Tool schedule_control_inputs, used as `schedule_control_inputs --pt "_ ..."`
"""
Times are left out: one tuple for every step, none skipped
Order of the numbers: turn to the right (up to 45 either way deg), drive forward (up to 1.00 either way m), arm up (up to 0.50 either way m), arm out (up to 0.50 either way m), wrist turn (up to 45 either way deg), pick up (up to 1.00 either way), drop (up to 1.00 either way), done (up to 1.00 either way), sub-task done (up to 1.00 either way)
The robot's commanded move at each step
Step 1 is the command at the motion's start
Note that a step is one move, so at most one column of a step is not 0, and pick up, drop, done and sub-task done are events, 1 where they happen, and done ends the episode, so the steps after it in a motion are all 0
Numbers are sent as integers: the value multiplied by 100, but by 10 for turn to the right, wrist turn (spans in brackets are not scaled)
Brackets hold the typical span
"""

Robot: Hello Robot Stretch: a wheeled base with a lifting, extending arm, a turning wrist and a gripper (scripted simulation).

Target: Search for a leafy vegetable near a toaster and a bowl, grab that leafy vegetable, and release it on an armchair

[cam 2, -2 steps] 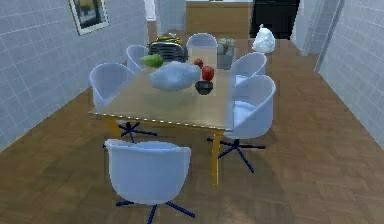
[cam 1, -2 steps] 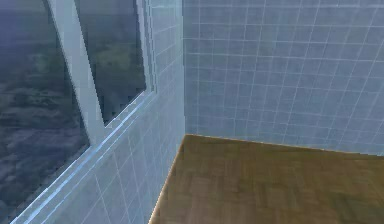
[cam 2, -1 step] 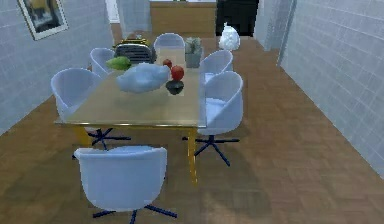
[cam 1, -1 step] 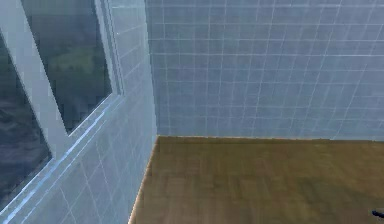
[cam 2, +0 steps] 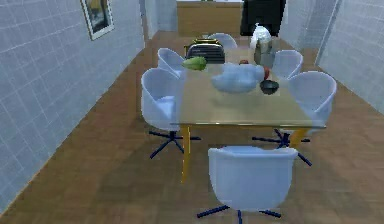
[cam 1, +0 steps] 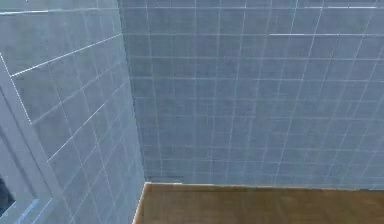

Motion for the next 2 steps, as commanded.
schedule_control_inputs --pt "450 0 0 0 0 0 0 0 0" --pt "120 0 0 0 0 0 0 0 0"
